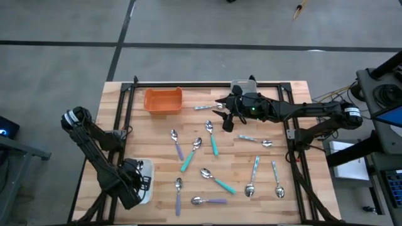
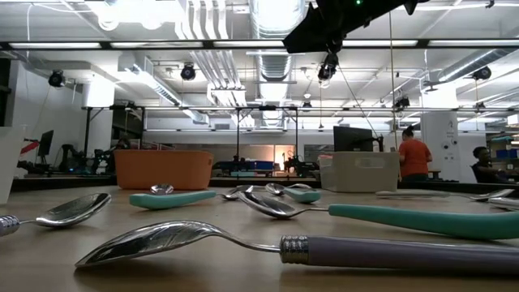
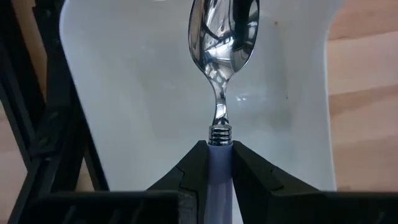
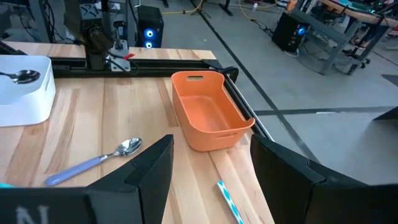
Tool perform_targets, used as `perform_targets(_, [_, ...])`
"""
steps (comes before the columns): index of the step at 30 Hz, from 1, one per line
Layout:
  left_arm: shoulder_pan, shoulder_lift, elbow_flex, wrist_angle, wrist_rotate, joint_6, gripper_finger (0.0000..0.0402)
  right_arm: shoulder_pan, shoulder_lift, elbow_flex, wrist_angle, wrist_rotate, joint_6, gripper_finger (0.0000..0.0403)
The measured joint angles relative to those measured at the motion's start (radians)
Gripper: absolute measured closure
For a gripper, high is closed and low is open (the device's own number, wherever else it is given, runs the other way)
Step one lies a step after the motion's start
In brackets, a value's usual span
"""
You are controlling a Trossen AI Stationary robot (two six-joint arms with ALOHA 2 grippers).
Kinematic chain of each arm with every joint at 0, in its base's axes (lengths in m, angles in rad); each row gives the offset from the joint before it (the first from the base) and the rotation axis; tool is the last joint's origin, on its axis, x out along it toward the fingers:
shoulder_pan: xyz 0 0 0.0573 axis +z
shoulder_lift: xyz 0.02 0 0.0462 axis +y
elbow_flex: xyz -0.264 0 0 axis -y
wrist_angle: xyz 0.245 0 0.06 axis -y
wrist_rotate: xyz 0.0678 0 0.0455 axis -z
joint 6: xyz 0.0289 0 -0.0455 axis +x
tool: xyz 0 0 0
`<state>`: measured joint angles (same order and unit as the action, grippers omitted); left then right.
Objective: Sort silverware by color (type)
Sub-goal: Put the purple spoon into the white bin
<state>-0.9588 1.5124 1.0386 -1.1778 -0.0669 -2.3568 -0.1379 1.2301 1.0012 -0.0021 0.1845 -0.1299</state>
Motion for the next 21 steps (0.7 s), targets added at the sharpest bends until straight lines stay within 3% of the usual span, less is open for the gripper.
perform_targets(21, [0.0,0.137,-0.002,0.034,0.01,0.01,0.0354,0.0,0.0,0.0,0.0,0.0,-0.002,0.0198])
